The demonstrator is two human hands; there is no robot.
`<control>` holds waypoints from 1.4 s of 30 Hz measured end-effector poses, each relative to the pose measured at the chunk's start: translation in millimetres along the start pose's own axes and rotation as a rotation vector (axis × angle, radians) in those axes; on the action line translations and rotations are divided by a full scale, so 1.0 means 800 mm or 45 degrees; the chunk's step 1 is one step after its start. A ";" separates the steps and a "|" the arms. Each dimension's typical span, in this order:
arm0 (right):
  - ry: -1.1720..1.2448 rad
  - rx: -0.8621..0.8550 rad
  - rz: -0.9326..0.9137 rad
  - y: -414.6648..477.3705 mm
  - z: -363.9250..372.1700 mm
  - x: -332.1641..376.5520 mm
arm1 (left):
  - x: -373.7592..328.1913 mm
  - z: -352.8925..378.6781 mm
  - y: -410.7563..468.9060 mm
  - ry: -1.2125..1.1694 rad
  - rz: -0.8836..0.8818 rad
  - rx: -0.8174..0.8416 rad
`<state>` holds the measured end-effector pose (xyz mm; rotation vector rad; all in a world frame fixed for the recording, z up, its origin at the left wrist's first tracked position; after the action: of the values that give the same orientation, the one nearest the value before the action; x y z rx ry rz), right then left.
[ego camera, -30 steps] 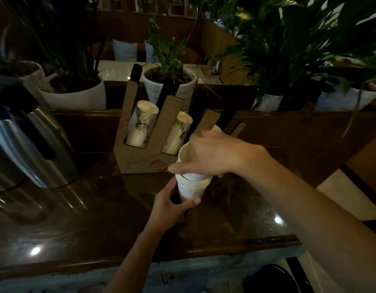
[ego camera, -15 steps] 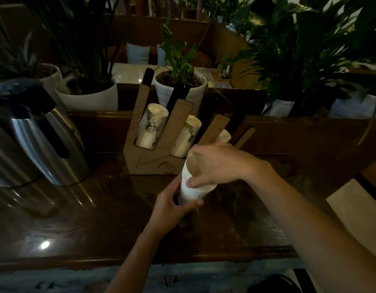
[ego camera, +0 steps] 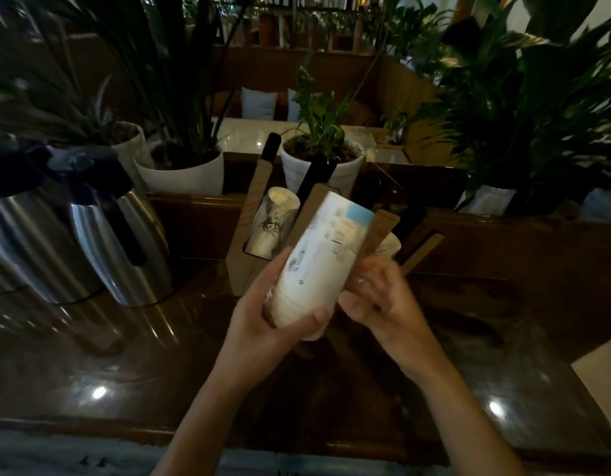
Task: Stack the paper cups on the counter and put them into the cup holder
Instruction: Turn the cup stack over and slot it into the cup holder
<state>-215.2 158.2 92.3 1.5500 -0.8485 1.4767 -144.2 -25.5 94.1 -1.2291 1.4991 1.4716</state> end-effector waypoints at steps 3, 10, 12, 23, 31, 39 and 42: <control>0.132 -0.103 -0.139 0.023 -0.005 0.027 | -0.033 -0.008 0.024 0.368 0.209 0.029; 0.570 -0.455 -0.209 0.059 -0.012 0.061 | -0.085 -0.035 0.070 0.569 0.530 -0.156; 0.754 -0.529 -0.227 0.071 -0.023 0.075 | -0.074 -0.043 0.074 0.478 0.505 -0.160; -0.091 -0.636 -0.559 0.180 -0.025 0.174 | 0.198 -0.065 -0.008 1.450 -0.650 0.449; -0.695 -0.557 -0.680 0.194 0.021 0.180 | 0.215 -0.065 -0.019 1.523 -0.535 0.352; -0.998 -0.268 -0.484 0.194 0.062 0.137 | 0.215 -0.064 -0.019 1.531 -0.513 0.371; -1.552 -0.166 -0.369 0.199 0.072 0.112 | 0.212 -0.064 -0.018 1.536 -0.508 0.372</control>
<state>-323.5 41.6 199.6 2.3134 -1.2399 0.1289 -176.3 -100.5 -63.6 -2.2060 1.8777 0.1226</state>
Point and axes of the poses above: each hand's wrist, its own y-axis towards the middle knuckle, its own z-axis out of the palm, x = y × z, the point moved 5 cm from there along y, towards the middle knuckle, and after that the axes turned 3 degrees about z, right-handed, at the moved point
